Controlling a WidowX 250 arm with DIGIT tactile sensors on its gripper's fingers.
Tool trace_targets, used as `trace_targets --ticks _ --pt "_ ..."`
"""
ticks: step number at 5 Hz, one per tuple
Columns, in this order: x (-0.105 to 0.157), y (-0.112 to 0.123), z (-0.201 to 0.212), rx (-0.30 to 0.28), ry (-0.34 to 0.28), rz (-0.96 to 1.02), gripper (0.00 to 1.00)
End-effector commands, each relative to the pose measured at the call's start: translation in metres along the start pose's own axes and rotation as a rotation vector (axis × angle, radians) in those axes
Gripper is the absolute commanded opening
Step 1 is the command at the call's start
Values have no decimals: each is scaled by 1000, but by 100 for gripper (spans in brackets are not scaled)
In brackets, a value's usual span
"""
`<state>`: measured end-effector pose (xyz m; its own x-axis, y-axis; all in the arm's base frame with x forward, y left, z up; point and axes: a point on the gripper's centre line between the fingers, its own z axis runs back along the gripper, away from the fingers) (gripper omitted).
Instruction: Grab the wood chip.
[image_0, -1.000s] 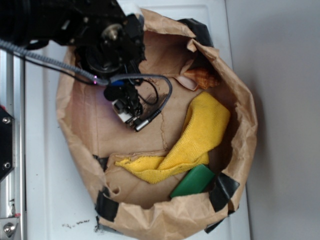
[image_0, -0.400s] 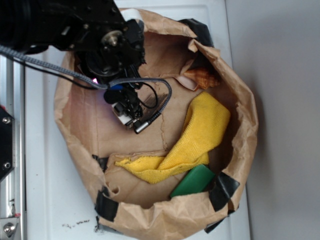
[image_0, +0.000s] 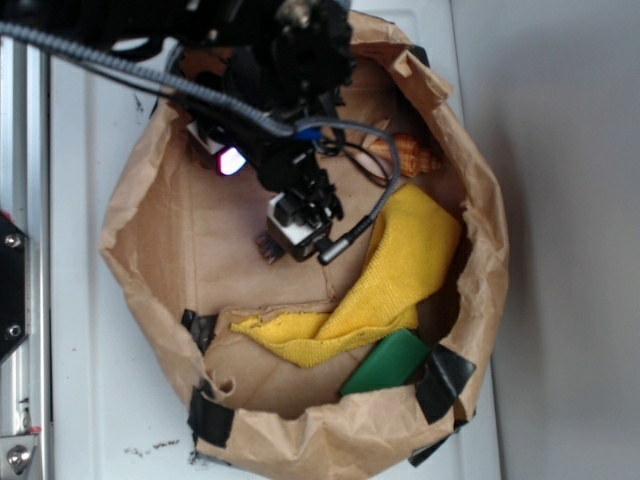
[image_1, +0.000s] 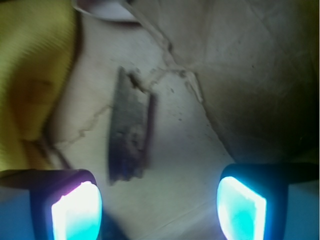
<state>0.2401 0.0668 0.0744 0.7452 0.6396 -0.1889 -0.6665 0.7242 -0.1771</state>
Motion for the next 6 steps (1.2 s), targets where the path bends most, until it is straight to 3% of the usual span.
trace_targets --ticks 1,2,5,6 --pt "15 -11 9 -19 -75 -5 100" --pt "21 -14 -9 16 -117 -7 100" --pt "28 -10 -42 58 -162 -12 100" --pt "28 -7 -40 45 -168 -2 0"
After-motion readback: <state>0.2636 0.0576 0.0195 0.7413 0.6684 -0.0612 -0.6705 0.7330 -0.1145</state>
